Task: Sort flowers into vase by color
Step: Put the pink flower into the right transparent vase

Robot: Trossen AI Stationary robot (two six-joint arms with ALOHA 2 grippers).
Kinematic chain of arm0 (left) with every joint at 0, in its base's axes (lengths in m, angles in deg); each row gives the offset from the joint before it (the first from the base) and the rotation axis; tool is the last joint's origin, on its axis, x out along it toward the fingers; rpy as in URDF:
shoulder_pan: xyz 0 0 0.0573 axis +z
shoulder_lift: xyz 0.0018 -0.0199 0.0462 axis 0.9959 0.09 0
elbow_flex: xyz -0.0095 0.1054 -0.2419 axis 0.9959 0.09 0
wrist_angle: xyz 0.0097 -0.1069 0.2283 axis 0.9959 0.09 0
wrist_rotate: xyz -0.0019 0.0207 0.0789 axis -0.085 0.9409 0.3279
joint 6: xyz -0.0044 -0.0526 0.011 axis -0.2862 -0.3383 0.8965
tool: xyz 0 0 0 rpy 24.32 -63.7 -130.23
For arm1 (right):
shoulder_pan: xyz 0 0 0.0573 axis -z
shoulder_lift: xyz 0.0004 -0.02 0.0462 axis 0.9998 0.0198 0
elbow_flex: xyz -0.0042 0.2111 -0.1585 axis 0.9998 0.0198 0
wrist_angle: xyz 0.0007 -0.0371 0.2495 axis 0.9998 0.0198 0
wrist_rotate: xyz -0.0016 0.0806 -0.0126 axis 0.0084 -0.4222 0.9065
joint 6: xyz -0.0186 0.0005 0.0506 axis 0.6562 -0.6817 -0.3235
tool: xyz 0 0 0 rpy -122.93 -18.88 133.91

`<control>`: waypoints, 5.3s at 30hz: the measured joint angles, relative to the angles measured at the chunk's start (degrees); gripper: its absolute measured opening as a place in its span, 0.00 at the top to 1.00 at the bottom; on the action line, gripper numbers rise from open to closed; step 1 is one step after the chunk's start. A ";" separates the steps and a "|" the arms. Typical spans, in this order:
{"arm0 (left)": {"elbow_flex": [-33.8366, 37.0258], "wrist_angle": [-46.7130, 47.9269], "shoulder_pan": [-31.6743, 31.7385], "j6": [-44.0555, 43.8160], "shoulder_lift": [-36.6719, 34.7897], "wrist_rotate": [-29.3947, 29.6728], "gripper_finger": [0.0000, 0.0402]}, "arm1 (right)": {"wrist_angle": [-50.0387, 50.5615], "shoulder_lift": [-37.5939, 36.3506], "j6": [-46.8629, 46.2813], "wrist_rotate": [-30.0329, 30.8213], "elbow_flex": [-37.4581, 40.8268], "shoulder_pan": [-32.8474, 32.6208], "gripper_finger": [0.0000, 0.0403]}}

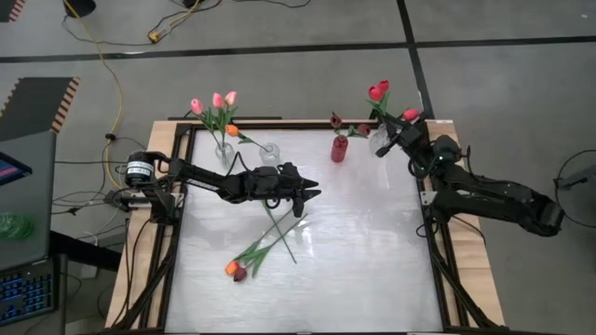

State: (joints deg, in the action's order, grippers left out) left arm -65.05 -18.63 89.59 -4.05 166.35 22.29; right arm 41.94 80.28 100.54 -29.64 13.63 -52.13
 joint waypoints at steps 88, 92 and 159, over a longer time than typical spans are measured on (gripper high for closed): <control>-0.02 0.05 0.00 -0.26 0.00 0.00 0.66 | -5.69 16.17 -1.44 9.99 -0.02 1.33 0.92; -0.02 0.05 0.00 -0.26 0.00 0.00 0.66 | -5.69 16.17 -1.39 12.61 -0.02 0.15 0.92; -0.02 0.03 0.00 -0.26 -0.02 0.00 0.66 | 3.16 16.13 5.18 41.38 -0.02 -10.18 0.74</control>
State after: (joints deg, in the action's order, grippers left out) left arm -65.07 -18.61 89.59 -4.31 166.33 22.29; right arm 45.10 96.41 105.72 11.74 13.61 -62.32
